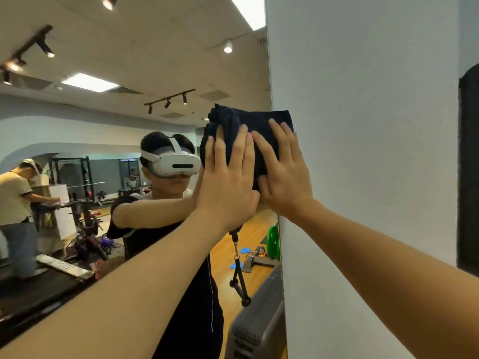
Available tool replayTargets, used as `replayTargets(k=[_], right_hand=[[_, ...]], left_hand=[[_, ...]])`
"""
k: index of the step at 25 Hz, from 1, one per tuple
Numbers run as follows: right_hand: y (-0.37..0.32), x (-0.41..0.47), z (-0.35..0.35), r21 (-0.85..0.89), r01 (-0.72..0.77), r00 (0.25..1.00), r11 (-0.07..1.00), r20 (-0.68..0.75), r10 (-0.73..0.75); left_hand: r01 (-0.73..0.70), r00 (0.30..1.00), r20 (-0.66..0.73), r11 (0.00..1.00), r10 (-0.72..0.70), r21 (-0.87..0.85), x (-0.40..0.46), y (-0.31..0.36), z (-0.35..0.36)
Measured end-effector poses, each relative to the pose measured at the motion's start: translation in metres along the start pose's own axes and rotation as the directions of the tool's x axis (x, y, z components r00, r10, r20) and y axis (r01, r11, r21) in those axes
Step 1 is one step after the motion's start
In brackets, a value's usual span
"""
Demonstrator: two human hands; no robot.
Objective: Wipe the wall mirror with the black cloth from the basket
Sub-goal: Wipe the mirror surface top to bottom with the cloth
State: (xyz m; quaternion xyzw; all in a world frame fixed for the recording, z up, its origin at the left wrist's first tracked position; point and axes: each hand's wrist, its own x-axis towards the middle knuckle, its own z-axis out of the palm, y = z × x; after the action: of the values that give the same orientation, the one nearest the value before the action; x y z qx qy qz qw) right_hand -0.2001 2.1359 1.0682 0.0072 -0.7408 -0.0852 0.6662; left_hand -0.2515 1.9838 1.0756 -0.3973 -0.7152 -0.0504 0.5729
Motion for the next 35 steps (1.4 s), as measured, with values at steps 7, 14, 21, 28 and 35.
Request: replayTargets(k=[7, 14, 21, 28, 35], right_hand=[[-0.017, -0.114, -0.006, 0.023, -0.047, 0.977, 0.999, 0.21, 0.041], [-0.033, -0.108, -0.003, 0.045, -0.091, 0.975, 0.995, 0.207, 0.08], [-0.091, -0.098, 0.007, 0.058, -0.102, 0.97, 0.993, 0.228, 0.087], [-0.203, -0.075, 0.034, 0.097, -0.045, 0.973, 0.994, 0.228, 0.022], [-0.318, -0.052, 0.063, 0.162, 0.003, 0.971, 0.987, 0.236, -0.041]], left_hand=[[-0.054, 0.986, 0.156, 0.998, 0.056, -0.015, -0.091, 0.038, 0.024], [-0.118, 0.973, 0.198, 0.993, 0.118, -0.014, -0.094, 0.016, 0.008], [-0.123, 0.98, 0.163, 0.991, 0.114, 0.047, -0.117, -0.037, -0.007], [-0.094, 0.969, 0.238, 0.986, 0.058, 0.141, -0.176, -0.137, -0.046], [-0.035, 0.952, 0.305, 0.983, -0.022, 0.18, -0.238, -0.239, -0.075]])
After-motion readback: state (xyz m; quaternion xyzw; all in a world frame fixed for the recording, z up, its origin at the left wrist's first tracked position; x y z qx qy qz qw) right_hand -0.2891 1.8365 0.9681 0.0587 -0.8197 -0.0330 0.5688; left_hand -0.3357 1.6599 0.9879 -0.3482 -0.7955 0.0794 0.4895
